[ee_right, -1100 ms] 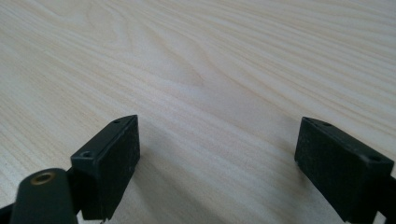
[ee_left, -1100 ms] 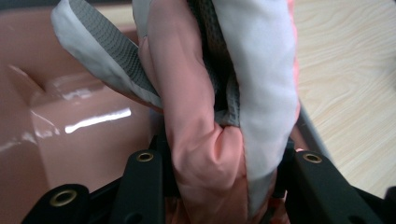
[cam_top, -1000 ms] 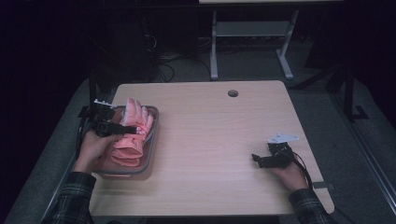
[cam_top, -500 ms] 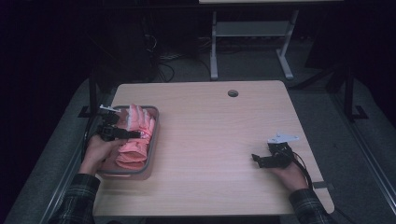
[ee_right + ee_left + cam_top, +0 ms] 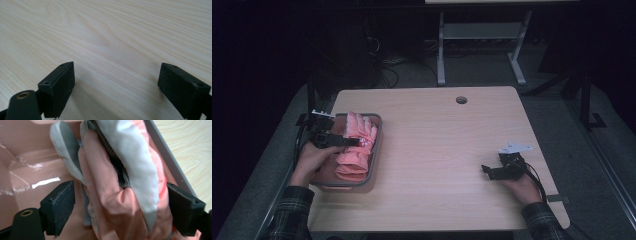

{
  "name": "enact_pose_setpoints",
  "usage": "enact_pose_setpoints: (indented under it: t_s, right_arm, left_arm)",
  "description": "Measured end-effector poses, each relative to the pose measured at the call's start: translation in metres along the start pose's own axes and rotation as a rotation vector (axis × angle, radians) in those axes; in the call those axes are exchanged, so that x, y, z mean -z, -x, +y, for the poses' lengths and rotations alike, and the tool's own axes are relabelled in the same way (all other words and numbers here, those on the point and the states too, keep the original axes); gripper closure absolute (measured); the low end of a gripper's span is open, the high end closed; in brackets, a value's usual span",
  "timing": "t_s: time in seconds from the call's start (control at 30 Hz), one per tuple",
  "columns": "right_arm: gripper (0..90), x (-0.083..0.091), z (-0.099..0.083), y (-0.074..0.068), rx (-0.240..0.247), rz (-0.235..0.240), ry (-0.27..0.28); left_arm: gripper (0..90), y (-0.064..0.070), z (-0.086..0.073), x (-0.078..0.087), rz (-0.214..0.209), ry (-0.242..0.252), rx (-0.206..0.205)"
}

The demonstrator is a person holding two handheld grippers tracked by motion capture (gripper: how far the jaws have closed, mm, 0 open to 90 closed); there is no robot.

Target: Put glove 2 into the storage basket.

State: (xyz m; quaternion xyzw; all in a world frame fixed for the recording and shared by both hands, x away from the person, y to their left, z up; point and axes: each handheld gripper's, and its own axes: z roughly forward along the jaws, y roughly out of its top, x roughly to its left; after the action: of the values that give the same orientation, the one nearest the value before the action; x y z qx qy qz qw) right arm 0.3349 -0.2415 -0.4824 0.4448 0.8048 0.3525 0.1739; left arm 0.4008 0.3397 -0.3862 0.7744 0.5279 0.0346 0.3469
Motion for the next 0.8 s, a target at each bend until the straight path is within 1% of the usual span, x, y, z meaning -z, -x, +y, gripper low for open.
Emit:
enact_pose_setpoints:
  t_s: [0.03, 0.1, 0.17, 0.23, 0.3, 0.43, 0.5, 0.63, 0.67, 0.8]
  right_arm:
    - [13.5, 0.000, 0.000, 0.000, 0.000, 0.000, 0.000]
    - [13.4, 0.000, 0.000, 0.000, 0.000, 0.000, 0.000]
    - [13.4, 0.000, 0.000, 0.000, -0.001, 0.000, 0.000]
    - [13.5, 0.000, 0.000, 0.000, 0.000, 0.000, 0.000]
    - [13.5, 0.000, 0.000, 0.000, 0.004, -0.002, 0.002]
    - [13.5, 0.000, 0.000, 0.000, -0.001, -0.002, 0.000]
    - [13.4, 0.000, 0.000, 0.000, -0.001, -0.002, -0.001]
    - [13.4, 0.000, 0.000, 0.000, -0.002, -0.002, -0.001]
    - [13.4, 0.000, 0.000, 0.000, -0.004, -0.002, 0.000]
    - [13.4, 0.000, 0.000, 0.000, -0.002, -0.001, -0.001]
  left_arm:
    - [15.0, 0.000, 0.001, 0.003, 0.008, 0.009, -0.007]
    - [14.4, 0.001, 0.002, 0.008, 0.014, 0.023, -0.006]
    - [14.0, 0.002, 0.004, 0.014, 0.028, 0.035, -0.024]
    - [13.9, 0.002, 0.005, 0.020, 0.030, 0.053, -0.031]
    - [13.9, 0.003, 0.006, 0.027, 0.043, 0.069, -0.039]
    - [13.9, 0.008, 0.011, 0.037, 0.061, 0.079, -0.065]
    - [14.0, 0.013, 0.015, 0.043, 0.061, 0.098, -0.084]
    - [14.0, 0.025, 0.023, 0.048, 0.064, 0.125, -0.126]
    - [14.0, 0.030, 0.025, 0.050, 0.058, 0.138, -0.142]
    - [14.0, 0.045, 0.031, 0.054, 0.038, 0.170, -0.184]
